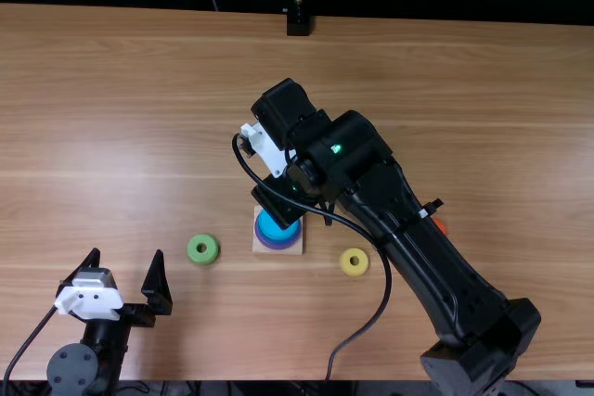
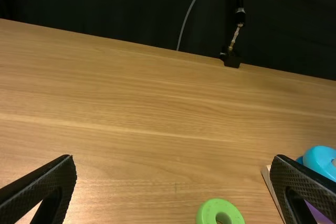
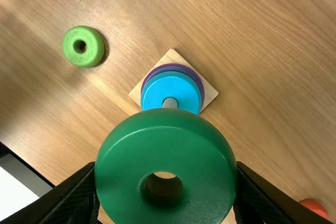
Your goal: Build the Hanoi tower: stack the rings onto the peg from bottom to top in this color order: purple, dark blue, light blue, dark green, light green, yellow, orange.
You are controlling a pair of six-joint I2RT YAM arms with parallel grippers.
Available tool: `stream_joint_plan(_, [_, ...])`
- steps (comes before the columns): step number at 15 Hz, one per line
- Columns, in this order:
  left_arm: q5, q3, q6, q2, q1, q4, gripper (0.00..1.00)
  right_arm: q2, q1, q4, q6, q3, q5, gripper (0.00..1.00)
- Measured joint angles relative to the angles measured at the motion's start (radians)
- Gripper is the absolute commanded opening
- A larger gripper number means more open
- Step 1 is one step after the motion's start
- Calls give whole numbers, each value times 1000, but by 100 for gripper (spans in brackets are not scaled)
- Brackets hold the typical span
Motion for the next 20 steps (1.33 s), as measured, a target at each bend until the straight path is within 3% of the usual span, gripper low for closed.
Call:
stream_joint_plan(11, [0,0,0,0,0,0,100,0,35,0,24,0,0,0])
stream_joint_plan(20, [0,0,0,0,0,0,100,0,35,6,24,0,0,0])
